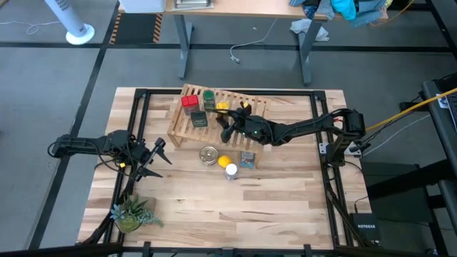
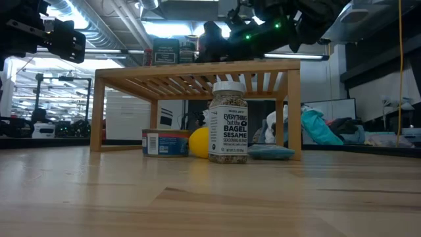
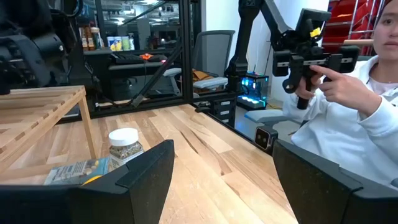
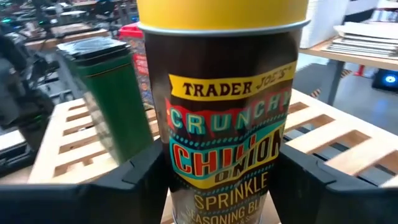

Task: Shelf spices
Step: Put the yellow seasoning bottle on the shelf

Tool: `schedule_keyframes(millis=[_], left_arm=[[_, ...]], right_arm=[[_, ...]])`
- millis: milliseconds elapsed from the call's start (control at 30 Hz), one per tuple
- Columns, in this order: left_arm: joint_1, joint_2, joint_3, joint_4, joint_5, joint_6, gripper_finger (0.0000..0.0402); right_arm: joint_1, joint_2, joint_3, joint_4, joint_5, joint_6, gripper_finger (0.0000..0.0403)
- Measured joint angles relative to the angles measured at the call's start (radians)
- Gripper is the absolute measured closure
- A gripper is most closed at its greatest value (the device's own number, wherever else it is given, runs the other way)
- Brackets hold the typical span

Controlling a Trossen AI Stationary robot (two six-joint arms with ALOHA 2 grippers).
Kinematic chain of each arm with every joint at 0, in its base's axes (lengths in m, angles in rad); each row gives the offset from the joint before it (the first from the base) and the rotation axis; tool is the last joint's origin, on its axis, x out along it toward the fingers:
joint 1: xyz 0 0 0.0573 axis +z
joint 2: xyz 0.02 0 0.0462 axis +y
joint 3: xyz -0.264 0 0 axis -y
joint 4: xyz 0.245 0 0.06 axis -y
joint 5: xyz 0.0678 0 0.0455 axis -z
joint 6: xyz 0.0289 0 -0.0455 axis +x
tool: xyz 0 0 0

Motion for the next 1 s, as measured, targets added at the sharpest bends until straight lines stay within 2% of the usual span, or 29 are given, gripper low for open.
schedule_keyframes(millis=[133, 333, 467, 833, 1000], left_arm=[[0.000, 0.000, 0.000, 0.000, 0.000, 0.000, 0.0135], [0.000, 0.000, 0.000, 0.000, 0.000, 0.000, 0.0135], [0.000, 0.000, 0.000, 0.000, 0.000, 0.000, 0.0135], [0.000, 0.000, 0.000, 0.000, 0.000, 0.000, 0.0135], [0.000, 0.000, 0.000, 0.000, 0.000, 0.000, 0.0135]], right_arm=[[0.000, 0.000, 0.000, 0.000, 0.042, 0.028, 0.0170], [0.000, 0.000, 0.000, 0.000, 0.071, 0.071, 0.0182], [0.000, 0.000, 0.000, 0.000, 0.079, 0.091, 0.0176], [0.001, 0.000, 0.000, 0.002, -0.098, 0.004, 0.0155], [0.001, 0.000, 0.000, 0.003, -0.143, -0.023, 0.0154]])
